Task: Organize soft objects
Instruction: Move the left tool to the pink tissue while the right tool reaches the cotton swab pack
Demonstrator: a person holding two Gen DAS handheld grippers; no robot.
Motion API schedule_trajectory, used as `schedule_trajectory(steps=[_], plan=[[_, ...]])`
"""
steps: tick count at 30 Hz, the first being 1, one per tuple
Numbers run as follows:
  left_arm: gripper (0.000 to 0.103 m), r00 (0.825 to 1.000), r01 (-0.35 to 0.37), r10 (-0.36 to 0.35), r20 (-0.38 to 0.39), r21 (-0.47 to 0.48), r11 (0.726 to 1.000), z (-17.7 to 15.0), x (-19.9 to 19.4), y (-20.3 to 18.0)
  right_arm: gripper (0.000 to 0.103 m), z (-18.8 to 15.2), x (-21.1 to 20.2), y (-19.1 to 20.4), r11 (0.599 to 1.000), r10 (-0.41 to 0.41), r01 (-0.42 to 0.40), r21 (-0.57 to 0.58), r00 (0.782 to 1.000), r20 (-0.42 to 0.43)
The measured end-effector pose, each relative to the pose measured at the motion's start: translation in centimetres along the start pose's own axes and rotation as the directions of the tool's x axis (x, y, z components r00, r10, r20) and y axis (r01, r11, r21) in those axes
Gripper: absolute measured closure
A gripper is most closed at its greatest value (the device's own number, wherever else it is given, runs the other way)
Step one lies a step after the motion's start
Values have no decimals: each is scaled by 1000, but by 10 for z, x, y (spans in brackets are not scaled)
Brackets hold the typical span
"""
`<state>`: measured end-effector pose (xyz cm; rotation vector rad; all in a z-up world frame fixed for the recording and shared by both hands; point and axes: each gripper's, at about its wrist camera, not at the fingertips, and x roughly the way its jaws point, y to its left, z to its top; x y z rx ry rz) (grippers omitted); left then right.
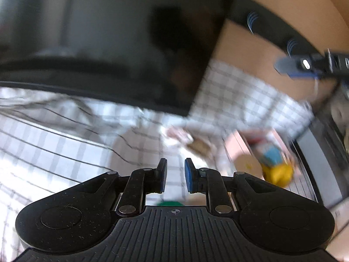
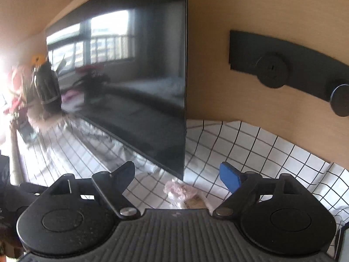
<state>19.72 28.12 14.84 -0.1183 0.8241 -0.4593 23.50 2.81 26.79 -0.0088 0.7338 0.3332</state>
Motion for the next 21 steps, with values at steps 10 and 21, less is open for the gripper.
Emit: schedule_trajectory(steps=[10,21], plan=[[84,999,6,-8,-36,-54,999,41,113,-1,18,-16,64,-59,1000,5,-7,-17,993,-119],[81,989,-5,35,-144,200,980,48,211,9,18,-55,150,-104,1000,25,-19,23,955,-297]])
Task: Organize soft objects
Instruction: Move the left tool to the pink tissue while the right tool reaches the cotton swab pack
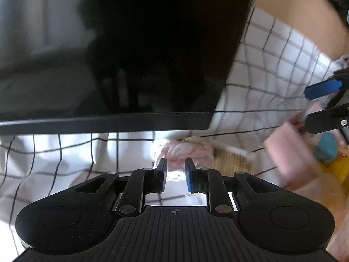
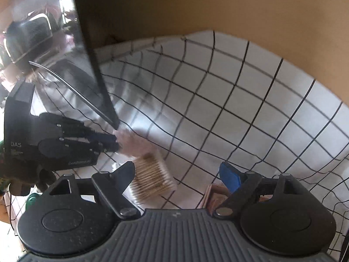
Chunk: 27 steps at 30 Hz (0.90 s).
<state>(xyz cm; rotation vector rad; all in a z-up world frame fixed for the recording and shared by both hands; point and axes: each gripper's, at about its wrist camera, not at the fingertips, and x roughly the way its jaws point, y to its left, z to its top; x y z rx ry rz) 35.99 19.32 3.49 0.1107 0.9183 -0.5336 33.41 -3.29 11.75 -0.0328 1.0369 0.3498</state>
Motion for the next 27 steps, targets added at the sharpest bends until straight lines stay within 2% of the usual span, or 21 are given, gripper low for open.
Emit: schedule_trajectory(steps=[4,8,11,14,17,19,22,25,27], plan=[[75,996,-63,63,-60,1,998,2,18,11,18,0,12,0,999,-11,10,-43,999,-35],[75,998,-41,41,-40,1,999,1,19,18,18,0,22,-1,995,-60,56,-86,997,-52],[75,999,41,-37,-38,114,993,-4,13,13,18,-1,24,-4,995,-55,50,-81,997,-60],[75,989,134,-124,-84,137,981,-9,1,18,18,0,27,-3,995,-44,37,-89,997,-68],[75,992,118,-109,-62,167,979,-9,-28,17,18,4,28,0,994,-38,31,-100,997,-66],[75,995,103,-101,-20,149,983,-7,-45,19,18,5,31,1,995,-29,23,-97,997,-64],[75,987,148,-151,52,55,987,-1,-53,23,18,6,36,3,996,-22,15,-92,997,-70],[75,983,173,-173,59,3,985,6,-43,22,18,2,38,6,995,-18,10,-99,997,-79],[75,989,139,-140,44,15,990,10,-29,14,18,-1,38,5,994,-23,14,-109,996,-83]])
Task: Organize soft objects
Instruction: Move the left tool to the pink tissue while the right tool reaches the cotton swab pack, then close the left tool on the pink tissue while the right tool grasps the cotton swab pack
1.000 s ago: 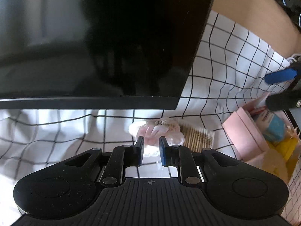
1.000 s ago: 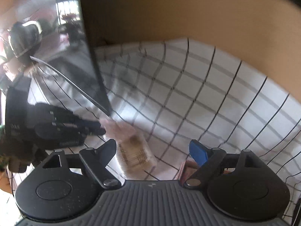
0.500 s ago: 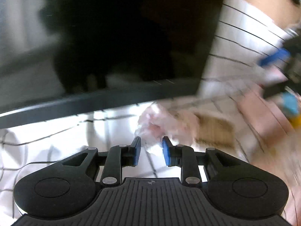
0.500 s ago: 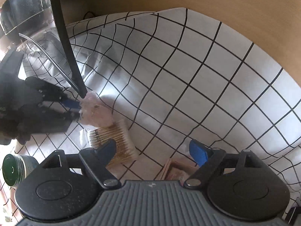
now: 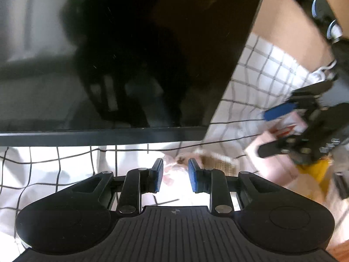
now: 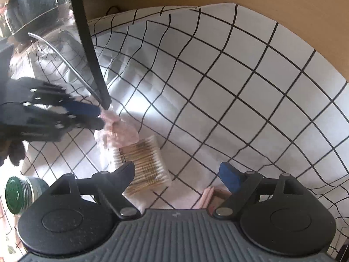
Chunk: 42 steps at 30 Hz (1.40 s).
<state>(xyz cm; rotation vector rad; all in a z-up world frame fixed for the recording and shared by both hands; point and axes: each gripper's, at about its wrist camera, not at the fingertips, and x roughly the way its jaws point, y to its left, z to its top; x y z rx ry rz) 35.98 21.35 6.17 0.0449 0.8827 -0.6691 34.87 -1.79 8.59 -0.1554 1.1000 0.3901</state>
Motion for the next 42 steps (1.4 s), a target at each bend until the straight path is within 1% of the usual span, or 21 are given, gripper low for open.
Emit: schedule_trajectory(steps=[4,7,9,10,12,14,15,17,20,23,24,25,26,27,29,33,35,38,40,42], plan=[[75,996,-51,56,-72,69,996,4,21,-8,18,-3,0,-6,1000,-11,11,10,1000,-13],[72,981,-130,145,-126,121,984,5,35,-11,18,-2,1,-12,999,-6,7,34,1000,-26],[70,974,-163,178,-142,112,980,4,40,-8,18,2,4,-15,999,14,-12,52,999,-34],[70,975,-162,175,-136,103,981,4,41,-6,18,4,5,-15,999,24,-22,50,999,-37],[70,977,-160,172,-129,102,982,0,42,-7,18,9,11,-8,999,46,-45,7,998,-51],[71,977,-154,167,-130,107,982,0,39,-7,18,16,24,5,995,73,-79,-60,993,-97],[69,979,-140,153,-132,102,985,1,39,-7,18,21,33,11,992,85,-95,-79,988,-127],[69,981,-129,139,-133,80,988,1,36,-2,18,28,51,20,989,99,-116,-90,978,-182],[69,985,-121,122,-124,11,993,2,32,5,18,34,77,34,982,106,-142,-125,959,-262],[69,988,-97,91,-123,-44,994,2,24,15,16,37,93,41,974,111,-169,-152,938,-329],[72,989,-96,90,-120,-52,994,2,23,17,16,37,97,43,973,98,-162,-165,935,-341],[76,989,-100,93,-115,-57,993,2,22,18,18,36,97,44,972,98,-163,-170,935,-341],[84,988,-103,95,-123,-61,993,1,21,19,24,36,95,45,969,108,-175,-172,935,-337],[86,990,-98,89,-112,-72,993,-2,17,23,30,37,91,46,966,117,-186,-182,935,-335],[90,992,-79,71,-104,-76,994,-6,11,23,31,37,79,48,965,113,-178,-191,944,-309],[91,994,-68,65,-84,-30,997,-14,-15,17,31,35,48,51,965,137,-189,-183,954,-268],[92,993,-94,93,-68,-5,996,-16,-32,12,31,33,32,54,966,150,-196,-171,956,-252],[92,992,-117,117,-37,-2,993,-19,-64,7,31,34,9,65,964,168,-206,-165,961,-220],[92,990,-142,142,-5,14,990,-23,-89,0,31,33,-10,74,963,173,-205,-173,967,-186],[92,987,-159,159,30,14,987,-28,-119,-16,31,30,-32,82,963,180,-205,-175,973,-147]])
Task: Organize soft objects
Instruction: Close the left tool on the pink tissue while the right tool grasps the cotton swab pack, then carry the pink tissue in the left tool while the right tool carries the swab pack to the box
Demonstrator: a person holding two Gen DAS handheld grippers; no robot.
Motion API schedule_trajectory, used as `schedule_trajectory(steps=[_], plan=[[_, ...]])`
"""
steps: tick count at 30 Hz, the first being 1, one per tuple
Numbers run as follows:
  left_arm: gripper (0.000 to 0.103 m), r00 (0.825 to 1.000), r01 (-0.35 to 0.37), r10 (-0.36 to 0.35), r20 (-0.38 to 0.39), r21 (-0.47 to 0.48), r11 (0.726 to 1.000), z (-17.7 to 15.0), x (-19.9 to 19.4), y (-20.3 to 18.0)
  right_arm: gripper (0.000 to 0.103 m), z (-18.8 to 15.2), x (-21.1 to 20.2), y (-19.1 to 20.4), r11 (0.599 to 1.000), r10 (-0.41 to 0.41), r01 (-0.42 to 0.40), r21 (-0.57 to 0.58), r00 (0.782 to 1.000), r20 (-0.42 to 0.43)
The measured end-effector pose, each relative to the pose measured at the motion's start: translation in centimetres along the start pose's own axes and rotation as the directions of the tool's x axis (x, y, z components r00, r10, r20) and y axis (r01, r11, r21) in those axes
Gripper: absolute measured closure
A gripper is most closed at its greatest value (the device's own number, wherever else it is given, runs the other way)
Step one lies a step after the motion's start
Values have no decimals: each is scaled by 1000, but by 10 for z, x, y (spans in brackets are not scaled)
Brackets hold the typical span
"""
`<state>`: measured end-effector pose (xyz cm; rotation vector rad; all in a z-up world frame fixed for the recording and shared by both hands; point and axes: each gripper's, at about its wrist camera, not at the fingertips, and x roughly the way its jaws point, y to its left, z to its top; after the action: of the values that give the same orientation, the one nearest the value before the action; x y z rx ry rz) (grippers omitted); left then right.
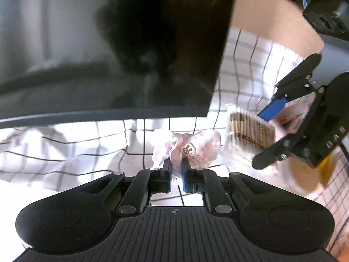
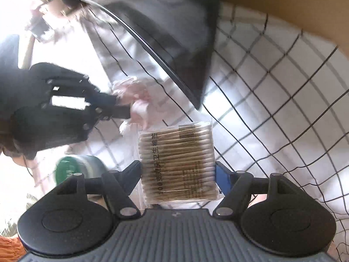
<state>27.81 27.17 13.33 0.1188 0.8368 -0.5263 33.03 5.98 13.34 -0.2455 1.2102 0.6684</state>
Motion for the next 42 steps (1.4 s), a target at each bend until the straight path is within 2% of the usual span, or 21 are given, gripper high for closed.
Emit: schedule_trajectory(steps=[6,9,12,18,24,31,34,38,42], plan=[[91,993,-73,74,94,-7,997,-12,-76,-36,31,-13,-61,31,1000,-4,5,-7,992,129],[91,985,-96,97,140,-18,995,-23,-104,-56,31,-26,-87,50,999,-28,33,-26,982,185],[91,977,-109,116,177,-48,993,-23,-110,-85,31,-42,-107,65,997,-58,70,-43,970,235],[91,971,-102,116,211,-73,992,-32,-122,-132,31,-93,-135,69,997,-76,81,-5,954,290],[91,979,-32,43,199,-60,998,-40,-104,-180,31,-149,-153,54,993,-119,107,55,938,326],[91,985,79,-71,156,-46,996,-40,-62,-237,31,-219,-180,3,964,-214,136,229,908,361],[91,984,122,-113,135,-60,991,-38,-37,-259,31,-246,-183,-30,934,-226,92,346,902,369],[91,981,168,-156,116,-103,980,-34,2,-280,31,-266,-174,-67,878,-282,80,473,883,374],[89,977,178,-158,141,-146,973,-26,40,-283,31,-266,-157,-97,839,-277,14,544,872,404]])
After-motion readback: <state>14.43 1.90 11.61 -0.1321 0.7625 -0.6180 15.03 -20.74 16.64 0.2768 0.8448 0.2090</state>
